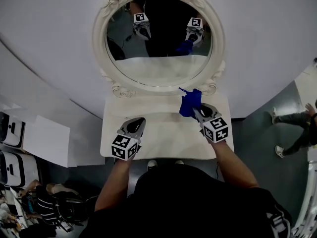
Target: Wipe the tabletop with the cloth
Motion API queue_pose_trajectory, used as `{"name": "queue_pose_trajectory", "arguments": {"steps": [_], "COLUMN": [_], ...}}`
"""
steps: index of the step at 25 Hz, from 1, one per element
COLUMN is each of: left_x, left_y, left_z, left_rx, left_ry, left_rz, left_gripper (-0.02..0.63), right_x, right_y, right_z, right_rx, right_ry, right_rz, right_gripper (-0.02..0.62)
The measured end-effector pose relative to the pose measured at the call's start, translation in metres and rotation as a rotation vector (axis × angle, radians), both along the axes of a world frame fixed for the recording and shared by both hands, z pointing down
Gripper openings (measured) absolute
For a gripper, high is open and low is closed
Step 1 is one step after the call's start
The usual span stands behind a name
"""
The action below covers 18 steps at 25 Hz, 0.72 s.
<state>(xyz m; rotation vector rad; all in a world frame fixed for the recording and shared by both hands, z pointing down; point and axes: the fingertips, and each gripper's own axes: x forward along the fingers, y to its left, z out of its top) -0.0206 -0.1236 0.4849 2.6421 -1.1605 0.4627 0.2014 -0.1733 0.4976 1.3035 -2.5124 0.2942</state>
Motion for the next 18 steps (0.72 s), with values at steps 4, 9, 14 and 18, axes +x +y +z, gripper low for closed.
{"name": "queue_pose_trajectory", "arguments": {"steps": [4, 9, 14, 18], "left_x": [-0.019, -0.033, -0.025, -0.034], "left_y": [-0.008, -0.016, -0.016, -0.018], "left_z": [0.005, 0.003, -0.003, -0.004], "left_rx": [0.004, 0.012, 0.012, 0.014], "left_ry": [0.008, 0.016, 0.019, 0.027], "left_rz": [0.027, 0.046, 0.059, 0.065], "left_gripper": [0.012, 0.012, 0.012, 0.012], "right_x": [-0.017, -0.028, -0.016, -0.026], "right_y": [-0.003, -0.003, 0.001, -0.003], "right_z": [0.003, 0.002, -0.003, -0.001], "right_rx": [0.002, 0.003, -0.001, -0.01], "right_ry": [0.009, 0.019, 0.026, 0.034], "right_rz": [0.033, 0.057, 0.076, 0.08], "right_gripper": [0.061, 0.061, 0.061, 0.061]}}
